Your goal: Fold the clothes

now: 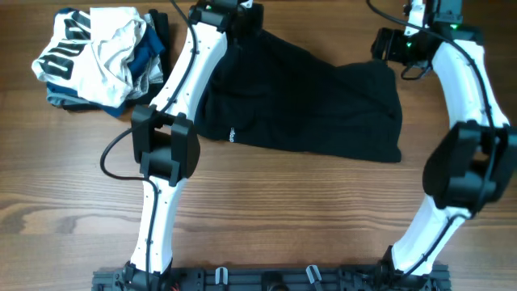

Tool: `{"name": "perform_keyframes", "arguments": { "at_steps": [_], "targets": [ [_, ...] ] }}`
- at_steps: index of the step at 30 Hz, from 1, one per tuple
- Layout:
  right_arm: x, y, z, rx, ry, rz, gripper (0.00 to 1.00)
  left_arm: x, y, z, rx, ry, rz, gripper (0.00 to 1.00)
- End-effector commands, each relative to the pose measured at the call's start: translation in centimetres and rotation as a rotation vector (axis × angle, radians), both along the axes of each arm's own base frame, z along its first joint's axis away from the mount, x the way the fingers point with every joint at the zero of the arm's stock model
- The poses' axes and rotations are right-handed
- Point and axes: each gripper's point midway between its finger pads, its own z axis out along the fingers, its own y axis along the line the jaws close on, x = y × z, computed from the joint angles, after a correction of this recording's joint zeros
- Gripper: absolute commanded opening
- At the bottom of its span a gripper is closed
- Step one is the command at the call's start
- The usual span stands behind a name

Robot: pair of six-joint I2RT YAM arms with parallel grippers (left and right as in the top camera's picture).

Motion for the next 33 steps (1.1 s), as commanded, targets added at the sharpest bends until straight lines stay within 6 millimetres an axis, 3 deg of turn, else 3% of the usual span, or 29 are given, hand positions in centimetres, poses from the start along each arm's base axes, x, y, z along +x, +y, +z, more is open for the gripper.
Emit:
{"name": "perform_keyframes", "arguments": {
  "at_steps": [1,5,10,12,19,20,22,25,27,30,33],
  "targets": [
    [1.2,0.1,-5.0,-0.002,0.052,-0.003,0.97,-0.5,-0.4,5.7,-0.034,-0.090,0.007,0.04],
    [2.6,0.0,-9.4,0.009,0.059,-0.026,0.95,-1.1,-0.6,5.1,-0.022,-0.060,0.000,0.04],
    [3.5,-0.8,-12.6,-0.021,0.053,-0.052,0.87,-1.6,-0.4,4.5,-0.009,-0.028,0.001,0.04],
    [3.4,-0.9,-12.9,-0.024,0.062,-0.064,0.75,-1.6,0.0,4.3,0.004,-0.022,0.012,0.04],
    [3.7,-1.3,-12.2,-0.037,0.052,-0.073,0.10,-1.4,0.9,4.2,0.013,-0.023,0.032,0.04],
    [3.9,-1.4,-11.8,-0.038,0.043,-0.074,0.04,-1.3,1.0,4.2,0.013,-0.022,0.034,0.04],
    [4.6,-2.0,-10.1,-0.063,0.013,-0.087,0.04,-1.1,1.3,4.3,0.011,-0.027,0.040,0.04],
    [6.3,-2.8,-5.2,-0.102,-0.083,-0.106,0.04,0.4,2.6,5.4,-0.005,-0.086,0.071,0.04],
    [7.6,-3.6,-0.8,-0.142,-0.158,-0.119,0.04,1.8,4.0,6.5,-0.022,-0.139,0.099,0.04],
    [8.0,-3.9,2.2,-0.159,-0.199,-0.114,0.04,2.5,5.3,6.9,-0.028,-0.161,0.121,0.04],
    [7.1,-4.1,5.2,-0.160,-0.207,-0.120,0.04,2.5,5.8,6.7,-0.024,-0.151,0.128,0.04]
  ]
}}
